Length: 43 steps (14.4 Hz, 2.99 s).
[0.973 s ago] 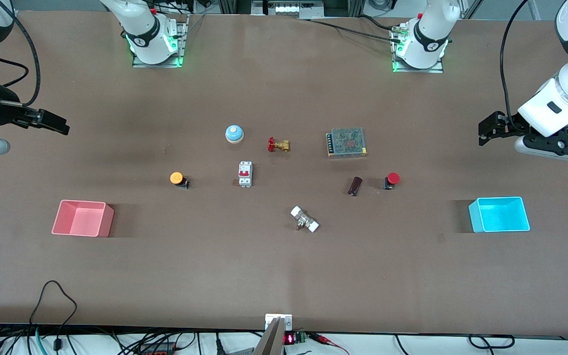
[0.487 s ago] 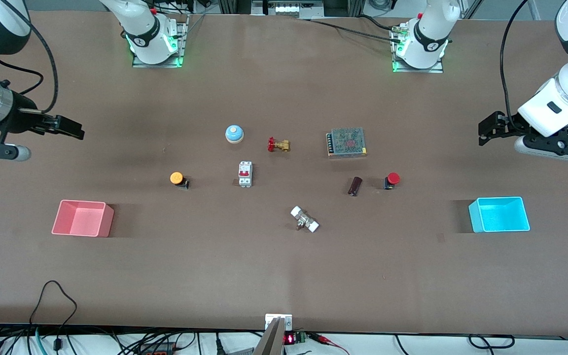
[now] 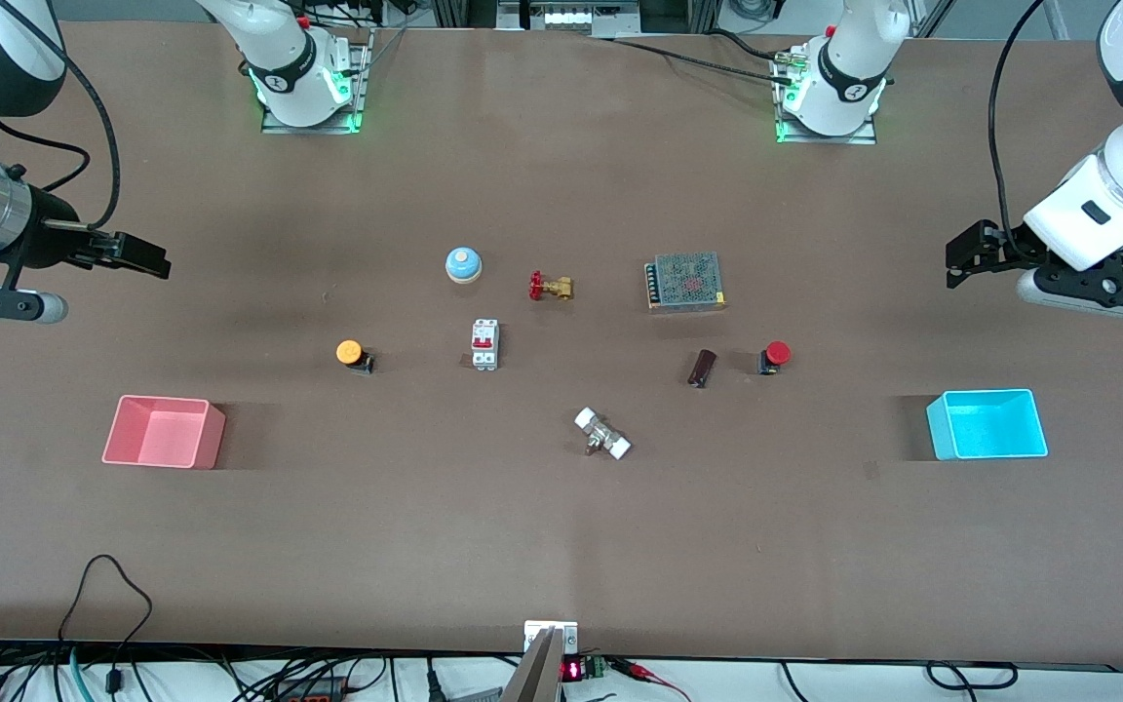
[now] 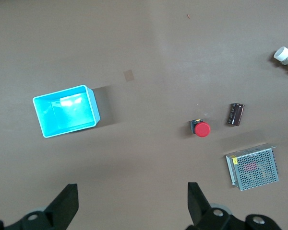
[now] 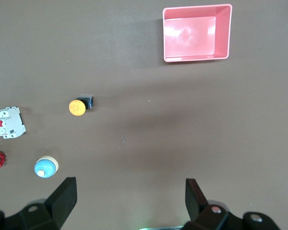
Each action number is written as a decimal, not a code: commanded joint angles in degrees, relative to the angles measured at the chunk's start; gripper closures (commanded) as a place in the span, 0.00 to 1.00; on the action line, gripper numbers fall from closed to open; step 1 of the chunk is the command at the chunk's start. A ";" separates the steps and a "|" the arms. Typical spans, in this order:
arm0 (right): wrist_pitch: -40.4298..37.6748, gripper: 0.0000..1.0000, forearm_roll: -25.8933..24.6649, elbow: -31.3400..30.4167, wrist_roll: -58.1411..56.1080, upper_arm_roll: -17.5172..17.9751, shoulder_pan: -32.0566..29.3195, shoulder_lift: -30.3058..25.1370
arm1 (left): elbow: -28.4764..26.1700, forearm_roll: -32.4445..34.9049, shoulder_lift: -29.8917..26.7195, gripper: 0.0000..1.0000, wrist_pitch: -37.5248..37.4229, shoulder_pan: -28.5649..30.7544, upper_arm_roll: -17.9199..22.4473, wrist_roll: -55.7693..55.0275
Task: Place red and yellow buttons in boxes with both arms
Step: 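Move the right gripper toward the yellow button, then lower the right gripper onto the yellow button while the left gripper reaches the red button, then close the right gripper on the yellow button while the left gripper descends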
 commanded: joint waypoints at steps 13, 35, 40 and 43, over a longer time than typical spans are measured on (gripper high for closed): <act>28.42 0.00 0.46 -18.30 3.92 0.19 6.26 4.23 | -0.92 -1.14 -1.12 0.00 -0.02 0.45 -0.39 -0.02; 49.27 0.00 -0.15 -27.44 10.80 3.09 11.53 15.05 | 13.14 -0.62 23.75 0.00 3.21 -7.18 -0.83 -14.07; 51.98 0.00 -2.18 -27.36 10.89 3.09 11.36 17.07 | 11.92 -0.62 26.04 0.00 4.81 -9.30 -0.92 -15.40; 52.43 0.00 -2.26 -26.92 10.80 3.09 11.27 17.51 | 7.70 -0.62 25.78 0.00 6.56 -12.02 -0.83 -20.91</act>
